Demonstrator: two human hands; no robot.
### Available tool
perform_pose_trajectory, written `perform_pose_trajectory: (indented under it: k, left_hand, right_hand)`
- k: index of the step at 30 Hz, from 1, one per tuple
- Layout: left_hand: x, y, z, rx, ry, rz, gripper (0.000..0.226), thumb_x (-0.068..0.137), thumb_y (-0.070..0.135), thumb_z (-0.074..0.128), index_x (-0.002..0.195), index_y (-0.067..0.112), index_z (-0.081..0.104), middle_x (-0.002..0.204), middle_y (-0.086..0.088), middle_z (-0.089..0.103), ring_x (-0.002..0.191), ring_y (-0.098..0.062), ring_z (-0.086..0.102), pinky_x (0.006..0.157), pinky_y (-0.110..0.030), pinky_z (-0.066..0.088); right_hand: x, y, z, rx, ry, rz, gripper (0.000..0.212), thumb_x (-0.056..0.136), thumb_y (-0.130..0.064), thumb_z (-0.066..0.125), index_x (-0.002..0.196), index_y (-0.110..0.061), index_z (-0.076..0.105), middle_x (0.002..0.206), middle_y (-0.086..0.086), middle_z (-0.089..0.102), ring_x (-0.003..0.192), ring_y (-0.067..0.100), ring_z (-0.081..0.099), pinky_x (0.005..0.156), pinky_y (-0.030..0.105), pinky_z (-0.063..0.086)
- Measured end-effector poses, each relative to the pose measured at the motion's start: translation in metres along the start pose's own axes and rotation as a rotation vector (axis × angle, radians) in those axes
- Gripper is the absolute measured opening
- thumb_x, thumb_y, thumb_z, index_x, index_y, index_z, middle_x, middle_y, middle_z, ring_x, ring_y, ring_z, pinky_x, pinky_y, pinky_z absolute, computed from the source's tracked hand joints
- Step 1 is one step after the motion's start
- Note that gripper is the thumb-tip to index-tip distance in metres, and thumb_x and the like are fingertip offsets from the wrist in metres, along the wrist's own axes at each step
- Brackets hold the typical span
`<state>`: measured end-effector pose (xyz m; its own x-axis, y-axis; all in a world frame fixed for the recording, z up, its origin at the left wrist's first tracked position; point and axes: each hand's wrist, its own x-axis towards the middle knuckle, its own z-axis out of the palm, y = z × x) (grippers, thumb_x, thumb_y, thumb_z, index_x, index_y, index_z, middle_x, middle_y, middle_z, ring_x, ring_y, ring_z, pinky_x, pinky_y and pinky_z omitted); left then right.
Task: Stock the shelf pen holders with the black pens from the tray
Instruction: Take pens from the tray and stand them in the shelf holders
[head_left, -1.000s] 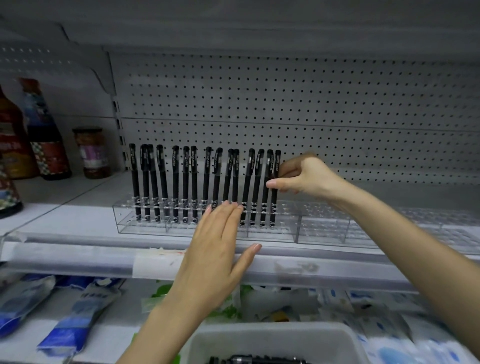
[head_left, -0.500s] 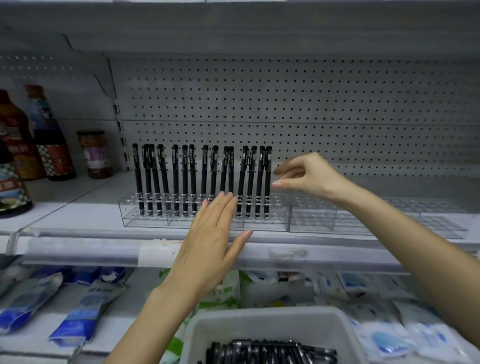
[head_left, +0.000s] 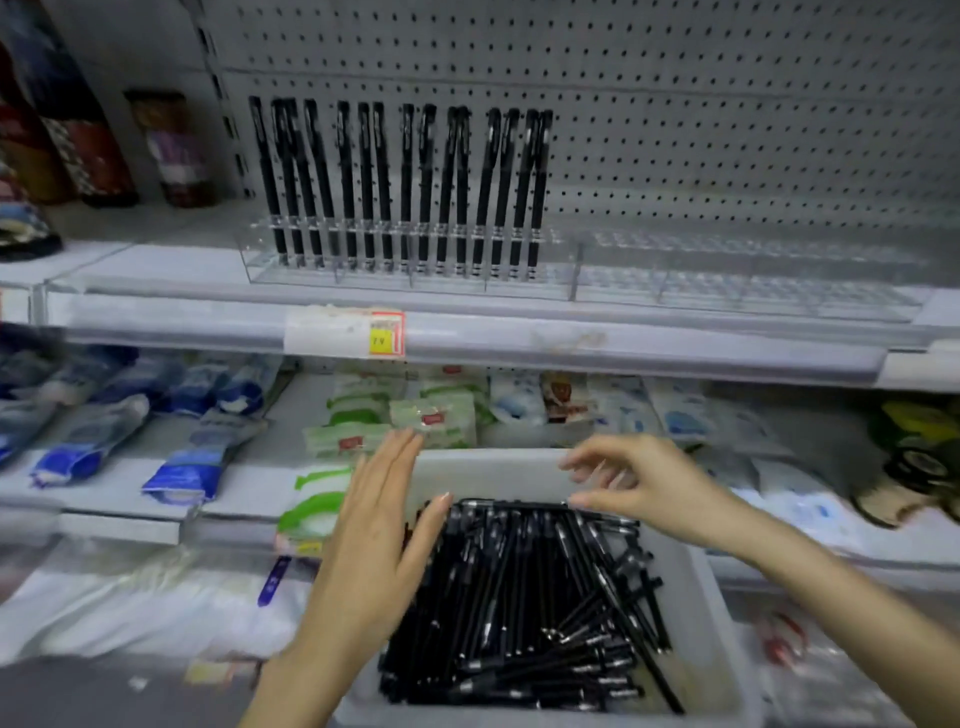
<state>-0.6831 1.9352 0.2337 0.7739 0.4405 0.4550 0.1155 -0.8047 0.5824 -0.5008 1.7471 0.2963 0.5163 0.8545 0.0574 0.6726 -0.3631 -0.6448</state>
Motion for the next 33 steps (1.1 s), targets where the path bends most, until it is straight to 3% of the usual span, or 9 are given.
perform_pose_trajectory:
  k: [6, 10, 12, 17, 20, 23, 27, 30, 33]
  left_hand:
    - [-0.046, -0.042, 0.032, 0.026, -0.111, -0.296, 0.077, 0.088, 0.069, 0.027, 0.151, 0.024, 0.024, 0.156, 0.013, 0.017, 0.139, 0.007, 0.007, 0.12, -0.03, 0.009]
    - [-0.05, -0.041, 0.038, 0.016, -0.155, -0.348, 0.073, 0.087, 0.06, 0.03, 0.151, 0.026, 0.018, 0.156, 0.015, 0.013, 0.133, 0.017, -0.002, 0.107, -0.005, -0.003]
    - [-0.052, -0.042, 0.04, 0.015, -0.164, -0.354, 0.072, 0.088, 0.057, 0.032, 0.151, 0.025, 0.017, 0.153, 0.02, 0.009, 0.125, 0.029, -0.011, 0.101, 0.002, -0.007]
    - [-0.057, -0.045, 0.041, 0.019, -0.174, -0.348, 0.071, 0.09, 0.055, 0.033, 0.151, 0.022, 0.019, 0.151, 0.02, 0.008, 0.125, 0.03, -0.013, 0.102, 0.002, -0.007]
    - [-0.059, -0.045, 0.041, 0.027, -0.178, -0.345, 0.073, 0.089, 0.057, 0.031, 0.151, 0.022, 0.018, 0.152, 0.021, 0.006, 0.127, 0.028, -0.013, 0.103, 0.002, -0.008]
    - [-0.059, -0.046, 0.043, 0.033, -0.173, -0.333, 0.074, 0.088, 0.059, 0.029, 0.152, 0.022, 0.018, 0.153, 0.02, 0.007, 0.128, 0.027, -0.013, 0.103, 0.001, -0.007]
    - [-0.056, -0.041, 0.038, 0.095, -0.197, -0.266, 0.074, 0.09, 0.063, 0.024, 0.152, 0.023, 0.015, 0.159, 0.011, 0.008, 0.135, 0.016, -0.01, 0.109, -0.007, -0.005]
    - [-0.041, -0.027, 0.026, 0.211, -0.163, -0.102, 0.071, 0.095, 0.061, 0.023, 0.151, 0.019, 0.023, 0.158, 0.005, 0.016, 0.141, 0.007, -0.005, 0.116, -0.016, -0.004]
    - [-0.005, 0.005, 0.006, 0.205, -0.023, 0.093, 0.063, 0.098, 0.053, 0.029, 0.148, 0.015, 0.031, 0.155, 0.001, 0.028, 0.144, -0.008, 0.016, 0.117, -0.03, 0.008]
  right_hand:
    - [-0.029, 0.071, 0.06, -0.03, 0.034, 0.258, 0.028, 0.074, -0.025, 0.08, 0.087, -0.036, 0.058, 0.088, -0.004, 0.067, 0.075, 0.005, 0.062, 0.068, 0.009, 0.044]
    - [-0.031, 0.088, 0.079, -0.157, 0.098, 0.299, 0.026, 0.075, -0.029, 0.079, 0.096, -0.023, 0.066, 0.089, -0.006, 0.065, 0.076, 0.005, 0.06, 0.076, 0.022, 0.049]
    - [-0.028, 0.092, 0.087, -0.171, 0.079, 0.308, 0.029, 0.076, -0.028, 0.079, 0.1, -0.02, 0.067, 0.088, -0.005, 0.063, 0.073, 0.005, 0.057, 0.073, 0.018, 0.046]
    - [-0.026, 0.099, 0.102, -0.237, 0.016, 0.341, 0.031, 0.079, -0.022, 0.076, 0.108, -0.016, 0.065, 0.088, -0.005, 0.053, 0.073, 0.009, 0.049, 0.074, 0.022, 0.042]
    - [-0.026, 0.101, 0.105, -0.221, 0.001, 0.341, 0.024, 0.08, -0.014, 0.074, 0.102, -0.019, 0.065, 0.083, -0.007, 0.052, 0.07, 0.007, 0.048, 0.072, 0.022, 0.041]
    - [-0.024, 0.099, 0.102, -0.08, 0.002, 0.392, 0.03, 0.079, -0.009, 0.075, 0.08, -0.032, 0.055, 0.075, -0.01, 0.054, 0.062, 0.001, 0.05, 0.066, 0.022, 0.042]
    - [-0.022, 0.078, 0.079, 0.175, 0.067, 0.408, 0.036, 0.068, -0.005, 0.083, 0.073, -0.031, 0.058, 0.074, -0.002, 0.06, 0.063, 0.013, 0.057, 0.067, 0.028, 0.051]
    - [-0.019, 0.038, 0.045, 0.324, 0.156, 0.28, 0.031, 0.061, -0.005, 0.086, 0.076, -0.021, 0.063, 0.07, 0.0, 0.064, 0.061, 0.007, 0.06, 0.059, 0.014, 0.049]
    - [-0.014, -0.015, 0.0, 0.512, 0.291, 0.07, 0.032, 0.053, -0.008, 0.084, 0.08, -0.01, 0.065, 0.071, 0.006, 0.07, 0.063, 0.008, 0.064, 0.065, 0.016, 0.053]
